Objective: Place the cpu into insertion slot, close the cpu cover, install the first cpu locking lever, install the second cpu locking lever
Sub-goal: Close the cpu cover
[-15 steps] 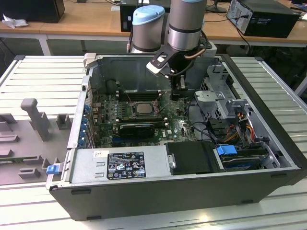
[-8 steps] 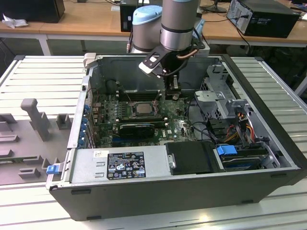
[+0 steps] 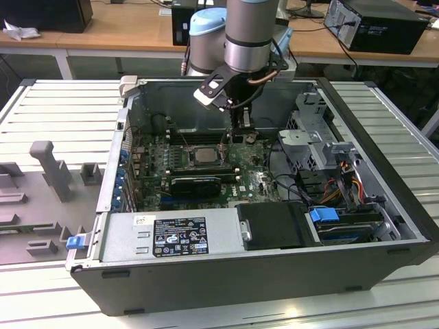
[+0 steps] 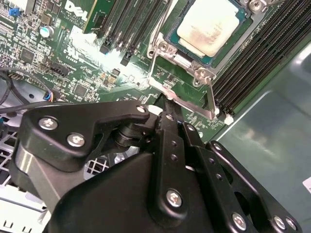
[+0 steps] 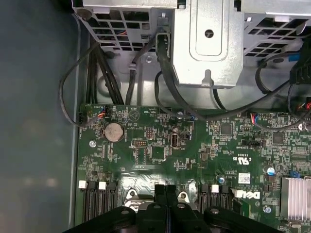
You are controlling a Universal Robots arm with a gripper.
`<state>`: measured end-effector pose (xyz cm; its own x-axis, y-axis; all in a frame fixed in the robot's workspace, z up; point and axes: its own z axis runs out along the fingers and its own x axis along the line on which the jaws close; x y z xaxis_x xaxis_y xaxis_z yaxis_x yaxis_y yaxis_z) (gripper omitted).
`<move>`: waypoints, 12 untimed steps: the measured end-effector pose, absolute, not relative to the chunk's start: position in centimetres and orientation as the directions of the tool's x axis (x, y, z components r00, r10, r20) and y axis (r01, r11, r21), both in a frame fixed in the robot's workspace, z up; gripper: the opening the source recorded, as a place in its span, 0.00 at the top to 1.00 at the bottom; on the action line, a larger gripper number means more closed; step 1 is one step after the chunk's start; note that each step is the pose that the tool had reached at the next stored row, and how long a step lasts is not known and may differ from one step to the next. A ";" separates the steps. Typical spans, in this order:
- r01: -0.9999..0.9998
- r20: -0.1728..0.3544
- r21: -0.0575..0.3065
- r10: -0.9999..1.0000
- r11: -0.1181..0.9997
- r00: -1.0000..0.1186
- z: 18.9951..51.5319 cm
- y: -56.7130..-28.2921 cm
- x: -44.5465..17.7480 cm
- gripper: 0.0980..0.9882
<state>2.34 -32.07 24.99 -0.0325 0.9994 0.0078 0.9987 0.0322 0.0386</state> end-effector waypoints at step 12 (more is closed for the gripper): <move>0.999 0.008 0.039 0.999 0.032 -0.033 25.0 -32.1 1.5 0.99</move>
